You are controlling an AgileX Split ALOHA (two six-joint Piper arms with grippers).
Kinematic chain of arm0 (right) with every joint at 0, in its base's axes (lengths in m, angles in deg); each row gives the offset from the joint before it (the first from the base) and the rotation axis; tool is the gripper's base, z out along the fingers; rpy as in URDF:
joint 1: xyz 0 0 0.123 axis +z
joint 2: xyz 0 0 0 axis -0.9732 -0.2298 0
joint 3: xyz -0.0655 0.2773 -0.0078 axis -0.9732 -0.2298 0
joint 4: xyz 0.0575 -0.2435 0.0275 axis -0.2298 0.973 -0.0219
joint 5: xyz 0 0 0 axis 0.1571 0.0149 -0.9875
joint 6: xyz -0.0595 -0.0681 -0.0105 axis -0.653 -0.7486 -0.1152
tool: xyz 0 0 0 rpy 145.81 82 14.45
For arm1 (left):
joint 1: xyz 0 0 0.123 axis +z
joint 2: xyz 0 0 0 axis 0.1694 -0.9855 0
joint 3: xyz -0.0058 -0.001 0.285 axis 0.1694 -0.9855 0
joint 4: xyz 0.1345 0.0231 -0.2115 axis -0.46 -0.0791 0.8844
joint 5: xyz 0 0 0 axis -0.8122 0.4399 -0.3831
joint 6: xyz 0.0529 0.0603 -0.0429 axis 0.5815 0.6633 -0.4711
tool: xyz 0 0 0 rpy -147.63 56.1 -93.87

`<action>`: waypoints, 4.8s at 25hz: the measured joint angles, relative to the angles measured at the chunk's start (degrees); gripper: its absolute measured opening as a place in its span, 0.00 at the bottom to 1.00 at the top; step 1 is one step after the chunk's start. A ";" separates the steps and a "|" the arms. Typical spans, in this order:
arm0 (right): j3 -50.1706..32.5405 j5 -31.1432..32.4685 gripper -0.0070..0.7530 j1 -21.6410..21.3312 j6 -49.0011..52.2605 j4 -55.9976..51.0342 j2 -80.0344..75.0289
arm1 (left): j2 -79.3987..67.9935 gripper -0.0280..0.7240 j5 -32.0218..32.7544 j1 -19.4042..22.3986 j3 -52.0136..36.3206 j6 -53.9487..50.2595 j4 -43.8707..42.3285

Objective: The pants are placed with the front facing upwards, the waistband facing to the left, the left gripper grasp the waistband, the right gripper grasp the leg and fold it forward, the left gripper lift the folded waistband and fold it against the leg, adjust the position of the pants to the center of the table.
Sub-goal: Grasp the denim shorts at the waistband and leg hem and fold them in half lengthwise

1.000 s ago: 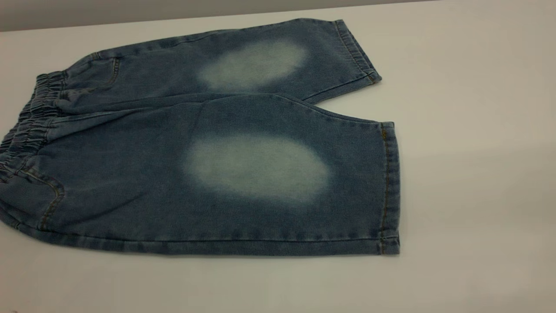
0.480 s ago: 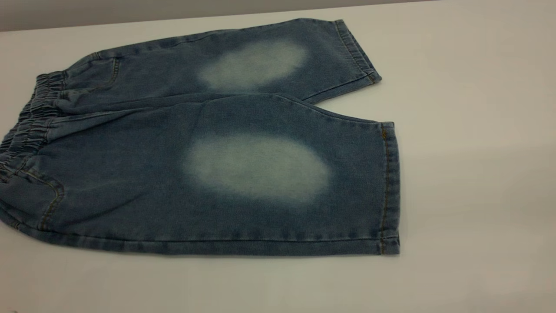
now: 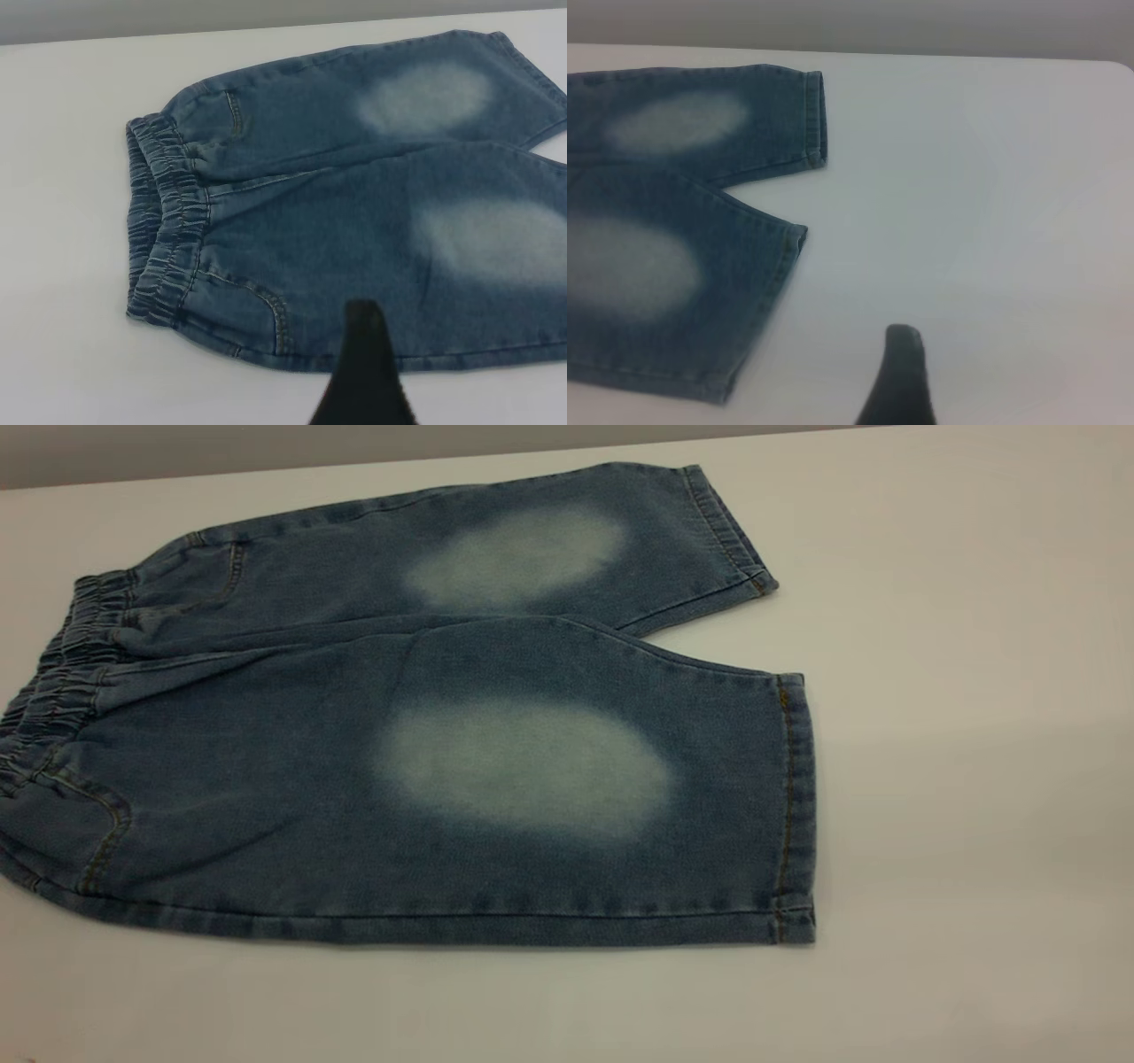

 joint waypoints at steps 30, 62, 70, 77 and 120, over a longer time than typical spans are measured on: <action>5.95 -11.48 0.71 0.00 2.15 -6.51 -17.57 | -19.67 0.69 -16.07 0.00 5.78 -13.64 -7.60; 9.79 -18.43 0.71 0.00 -37.34 -51.71 -72.99 | -71.09 0.69 -38.00 2.23 7.65 -9.00 3.05; 9.74 -19.24 0.71 0.00 -39.54 -53.02 -74.31 | -77.76 0.69 -37.47 6.96 7.11 -13.83 -3.12; 9.74 -19.10 0.71 0.00 -39.71 -53.02 -74.31 | -86.30 0.69 -44.66 9.12 3.36 -13.94 -3.35; 9.74 -18.53 0.71 0.05 -39.94 -53.02 -74.26 | -109.60 0.69 -62.29 18.89 5.43 -9.36 -4.76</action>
